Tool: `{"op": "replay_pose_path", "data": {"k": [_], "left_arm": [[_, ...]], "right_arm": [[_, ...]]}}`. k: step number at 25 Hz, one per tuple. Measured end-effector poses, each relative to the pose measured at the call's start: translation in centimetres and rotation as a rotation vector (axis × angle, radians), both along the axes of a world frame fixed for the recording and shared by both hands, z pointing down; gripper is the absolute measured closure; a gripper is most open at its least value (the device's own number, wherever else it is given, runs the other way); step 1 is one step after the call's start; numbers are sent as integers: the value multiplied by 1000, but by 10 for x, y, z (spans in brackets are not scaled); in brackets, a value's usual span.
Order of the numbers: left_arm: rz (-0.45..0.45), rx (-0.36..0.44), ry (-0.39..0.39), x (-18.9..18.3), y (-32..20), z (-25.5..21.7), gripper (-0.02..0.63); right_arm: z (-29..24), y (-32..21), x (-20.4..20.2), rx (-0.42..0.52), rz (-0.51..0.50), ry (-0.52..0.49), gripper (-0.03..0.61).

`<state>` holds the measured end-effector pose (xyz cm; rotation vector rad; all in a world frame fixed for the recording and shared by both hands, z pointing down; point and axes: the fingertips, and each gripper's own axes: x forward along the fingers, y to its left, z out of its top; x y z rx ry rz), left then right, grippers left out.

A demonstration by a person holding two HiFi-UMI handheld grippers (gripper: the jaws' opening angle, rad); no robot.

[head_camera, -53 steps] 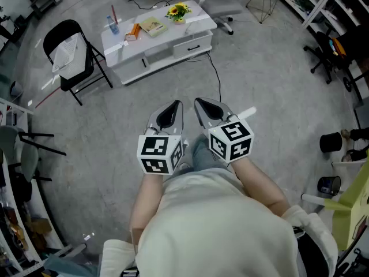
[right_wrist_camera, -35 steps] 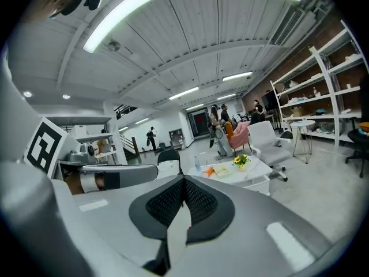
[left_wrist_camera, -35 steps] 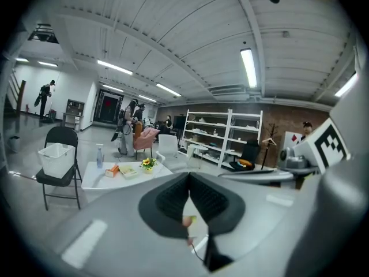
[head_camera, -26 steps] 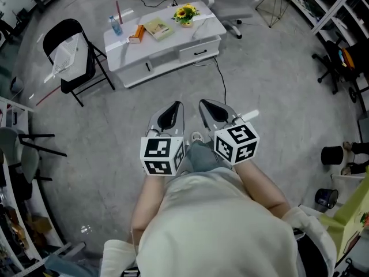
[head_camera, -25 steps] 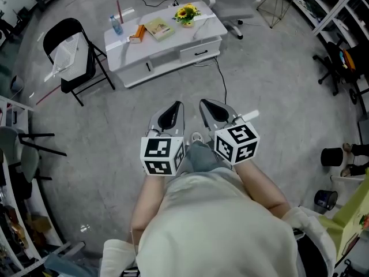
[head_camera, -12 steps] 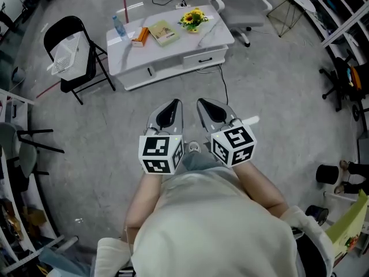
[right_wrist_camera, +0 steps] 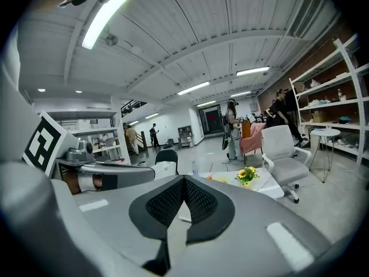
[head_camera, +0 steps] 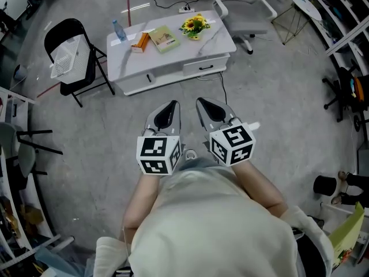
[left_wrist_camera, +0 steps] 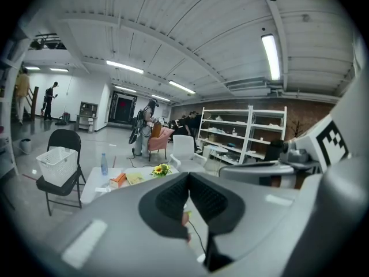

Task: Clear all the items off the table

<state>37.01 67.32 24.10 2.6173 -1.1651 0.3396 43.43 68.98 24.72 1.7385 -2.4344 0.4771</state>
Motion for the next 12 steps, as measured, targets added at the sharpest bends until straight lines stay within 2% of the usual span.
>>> {"op": "replay_pose_path", "data": {"k": [12], "left_arm": [[-19, -12, 20, 28, -35, 7, 603]], "right_arm": [[8, -21, 38, -15, 14, 0, 581]]}}
